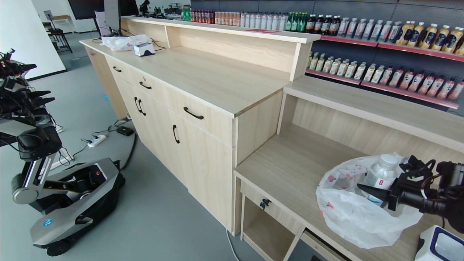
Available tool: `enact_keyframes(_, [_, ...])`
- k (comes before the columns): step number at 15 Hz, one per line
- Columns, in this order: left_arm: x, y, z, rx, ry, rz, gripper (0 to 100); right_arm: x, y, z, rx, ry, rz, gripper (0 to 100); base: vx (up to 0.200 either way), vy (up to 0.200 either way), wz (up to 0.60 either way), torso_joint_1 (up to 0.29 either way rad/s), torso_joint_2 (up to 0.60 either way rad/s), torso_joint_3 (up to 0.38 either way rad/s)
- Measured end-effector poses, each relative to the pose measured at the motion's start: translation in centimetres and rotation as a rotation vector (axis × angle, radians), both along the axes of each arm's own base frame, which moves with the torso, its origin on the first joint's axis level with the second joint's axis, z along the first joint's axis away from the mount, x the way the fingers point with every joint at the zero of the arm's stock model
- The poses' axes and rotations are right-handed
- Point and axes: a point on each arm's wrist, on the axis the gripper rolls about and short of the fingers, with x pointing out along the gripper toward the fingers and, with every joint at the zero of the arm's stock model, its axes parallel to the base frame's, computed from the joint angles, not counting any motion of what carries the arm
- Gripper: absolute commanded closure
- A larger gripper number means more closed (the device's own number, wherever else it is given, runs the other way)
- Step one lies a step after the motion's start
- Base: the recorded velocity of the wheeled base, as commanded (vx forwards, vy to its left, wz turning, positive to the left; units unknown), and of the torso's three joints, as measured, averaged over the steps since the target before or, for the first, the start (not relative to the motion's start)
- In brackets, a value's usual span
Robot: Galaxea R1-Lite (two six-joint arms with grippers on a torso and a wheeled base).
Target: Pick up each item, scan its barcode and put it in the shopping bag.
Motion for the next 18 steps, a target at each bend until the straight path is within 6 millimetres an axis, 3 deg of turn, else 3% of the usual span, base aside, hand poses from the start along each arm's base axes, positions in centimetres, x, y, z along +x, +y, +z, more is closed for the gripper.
enact_keyframes(18, [0.0,0.0,0.0,0.000,0.000,0.000,0,0.1,0.1,-1.8,0.007,0.002,0.085,100,0.000,0.000,0.00,0.000,0.00,0.000])
